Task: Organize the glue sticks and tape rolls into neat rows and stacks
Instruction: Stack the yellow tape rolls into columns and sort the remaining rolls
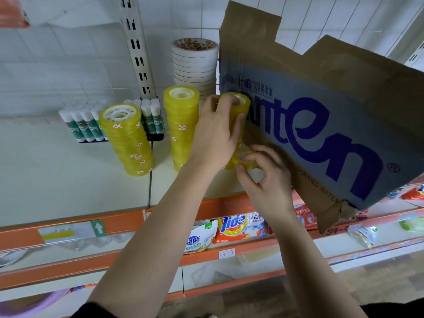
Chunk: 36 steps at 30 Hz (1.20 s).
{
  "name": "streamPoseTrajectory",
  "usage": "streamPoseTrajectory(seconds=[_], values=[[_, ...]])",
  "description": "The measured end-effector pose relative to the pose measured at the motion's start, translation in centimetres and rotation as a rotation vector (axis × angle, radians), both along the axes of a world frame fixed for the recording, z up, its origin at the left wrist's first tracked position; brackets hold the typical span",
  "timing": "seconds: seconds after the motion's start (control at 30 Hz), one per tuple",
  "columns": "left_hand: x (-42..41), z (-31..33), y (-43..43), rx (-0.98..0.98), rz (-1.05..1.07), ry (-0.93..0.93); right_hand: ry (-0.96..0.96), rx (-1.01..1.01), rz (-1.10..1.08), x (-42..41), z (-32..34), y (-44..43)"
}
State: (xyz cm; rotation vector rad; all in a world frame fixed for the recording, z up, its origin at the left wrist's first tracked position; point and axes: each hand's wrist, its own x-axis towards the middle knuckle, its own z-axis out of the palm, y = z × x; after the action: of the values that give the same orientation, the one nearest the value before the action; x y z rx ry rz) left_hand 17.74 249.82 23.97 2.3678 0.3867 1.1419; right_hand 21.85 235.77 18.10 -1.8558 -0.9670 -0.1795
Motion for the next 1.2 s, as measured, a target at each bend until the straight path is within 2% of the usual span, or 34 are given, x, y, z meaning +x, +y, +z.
streamPoseTrajectory(seconds=[0.37,0.53,0.7,1.0,1.13,1.2], values=[[-1.7,0.8,-0.4,0.081,0.046,0.097,-0.127,0.136,-0.062,-0.2,1.6,0.4],[-5.5,1.7,-1.5,0.203,0.102,-0.007,-0.220,0.241,-0.071,-0.2,2.9,0.9],[-8.8,0.5,-1.0,0.229,0.137,0.051,-0.328,0.311,-0.084,0.1,4.9,2.2],[-11.9,-2.8,1.5,0.225,0.246,0.137,-0.315,0.187,-0.065,2.9,7.3,5.8],[-12.2,-3.1,1.7,0.213,0.262,0.125,-0.238,0.064,-0.038,3.4,7.4,6.5],[-12.4,-3.1,1.7,0.206,0.265,0.118,-0.220,0.065,-0.035,3.5,7.3,6.5]])
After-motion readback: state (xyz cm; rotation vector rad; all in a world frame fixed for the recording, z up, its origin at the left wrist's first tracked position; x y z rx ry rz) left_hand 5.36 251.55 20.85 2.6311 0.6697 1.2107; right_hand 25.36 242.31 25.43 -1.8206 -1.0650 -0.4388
